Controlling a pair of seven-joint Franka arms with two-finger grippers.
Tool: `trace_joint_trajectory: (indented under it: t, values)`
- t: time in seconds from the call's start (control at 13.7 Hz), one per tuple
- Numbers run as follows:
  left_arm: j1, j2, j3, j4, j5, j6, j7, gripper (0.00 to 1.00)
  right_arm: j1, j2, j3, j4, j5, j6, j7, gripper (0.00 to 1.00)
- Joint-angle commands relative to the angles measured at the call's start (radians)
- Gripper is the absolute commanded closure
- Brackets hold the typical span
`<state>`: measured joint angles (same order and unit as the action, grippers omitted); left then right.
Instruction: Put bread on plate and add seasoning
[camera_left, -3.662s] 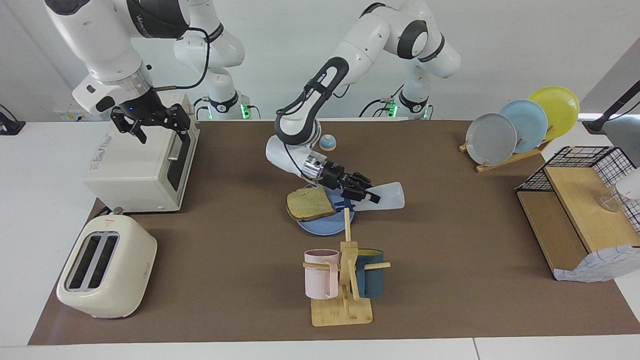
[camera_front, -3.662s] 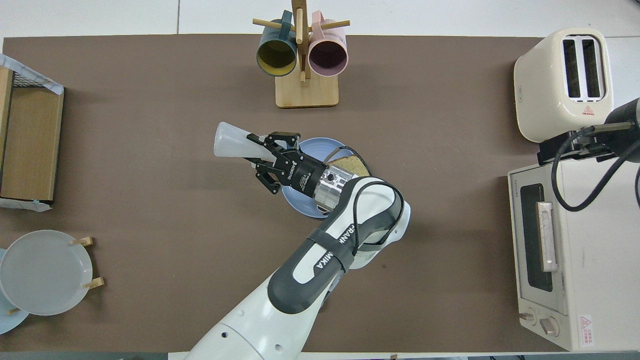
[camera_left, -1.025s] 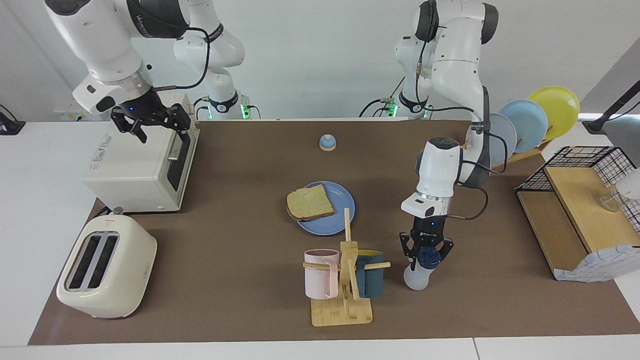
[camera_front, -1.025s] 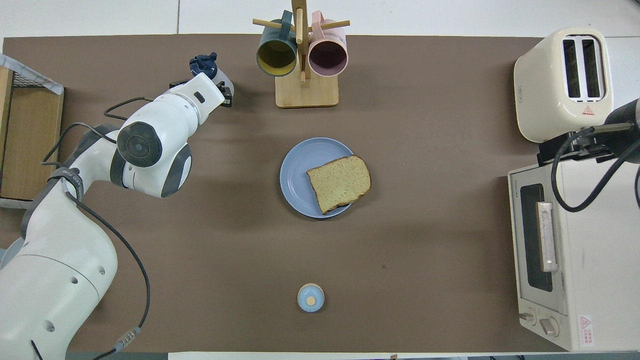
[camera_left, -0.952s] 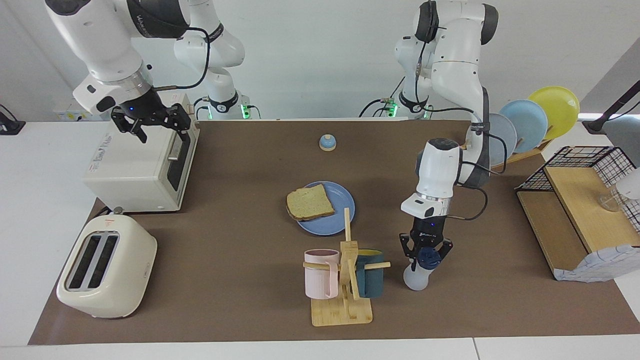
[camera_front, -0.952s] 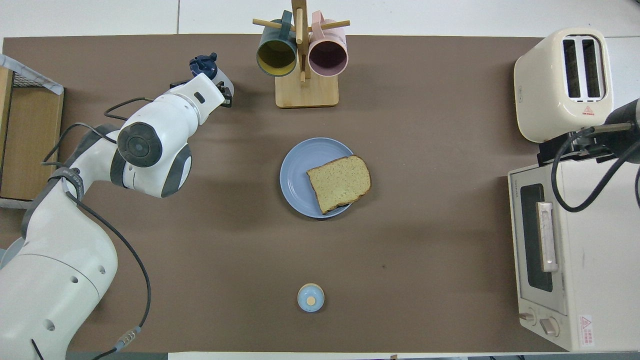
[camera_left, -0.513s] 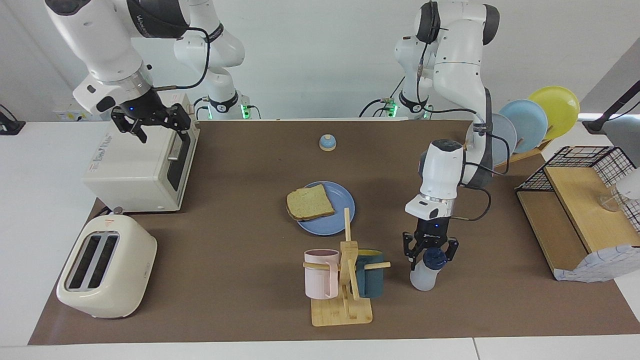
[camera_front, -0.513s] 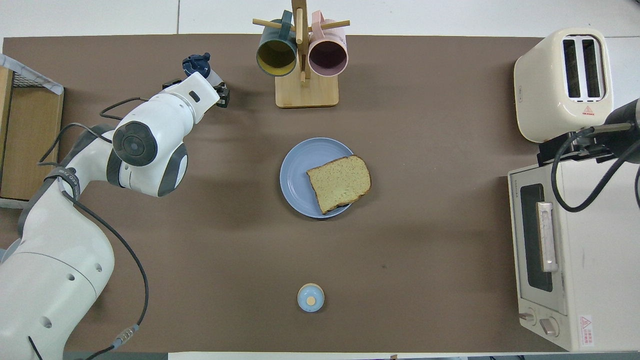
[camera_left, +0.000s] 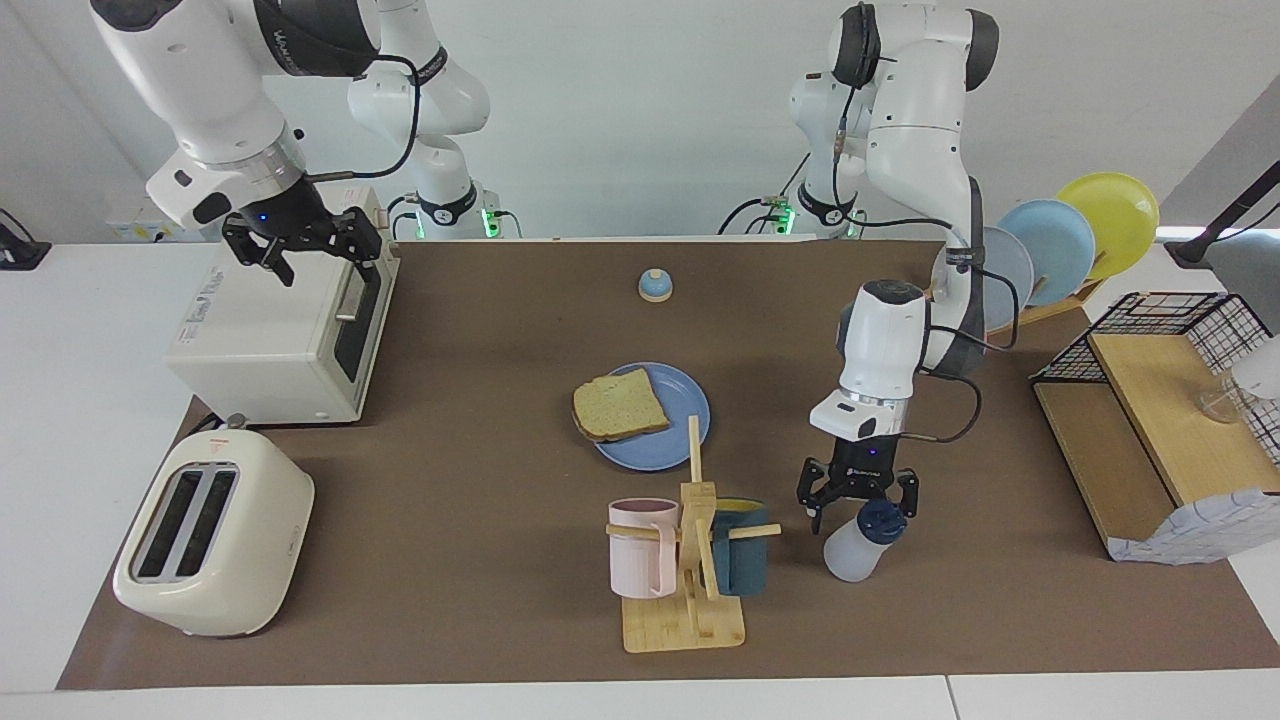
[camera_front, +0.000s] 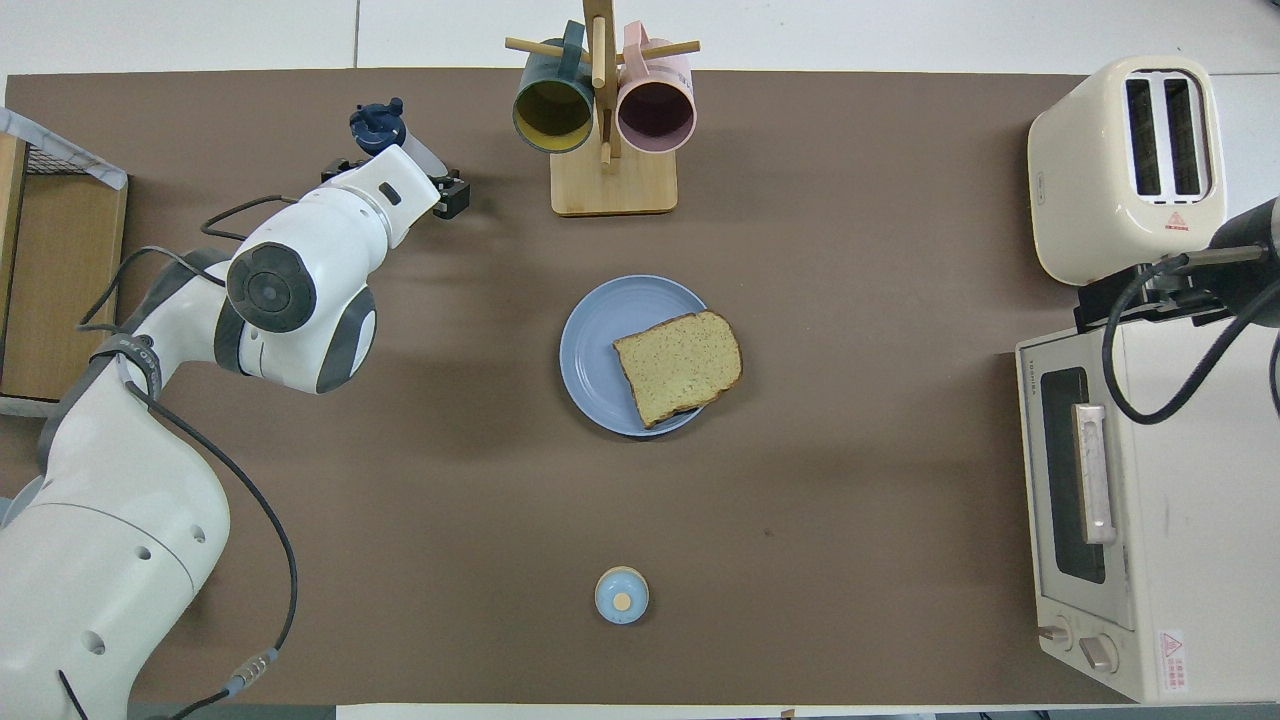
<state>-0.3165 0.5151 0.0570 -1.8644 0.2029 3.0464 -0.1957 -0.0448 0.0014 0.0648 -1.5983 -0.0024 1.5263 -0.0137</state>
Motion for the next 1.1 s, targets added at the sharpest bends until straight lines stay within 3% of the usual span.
trace_joint_trajectory:
  t: [0.0,0.15,0.51,0.66,0.88,1.03]
  values:
    - [0.013,0.010,-0.009,-0.004,-0.013,0.026,0.002,0.00,-0.018,-0.003,0.009,0.003,0.022,-0.023,-0.029,0.00]
    - [0.014,-0.023,-0.009,-0.041,-0.013,0.031,-0.002,0.00,-0.014,-0.003,0.009,0.003,0.024,-0.032,-0.029,0.00]
    - [0.011,-0.268,-0.011,-0.321,-0.013,0.025,-0.010,0.00,-0.007,-0.004,0.009,0.003,0.024,-0.037,-0.028,0.00]
    - [-0.056,-0.357,-0.011,-0.401,-0.014,-0.023,-0.066,0.00,-0.007,-0.004,0.009,0.003,0.024,-0.037,-0.026,0.00]
    - [-0.191,-0.454,-0.011,-0.336,-0.014,-0.304,-0.249,0.00,-0.007,-0.004,0.009,0.000,0.024,-0.037,-0.026,0.00]
    - [-0.217,-0.497,-0.017,-0.213,-0.016,-0.554,-0.266,0.00,-0.007,-0.006,0.009,-0.002,0.024,-0.037,-0.026,0.00]
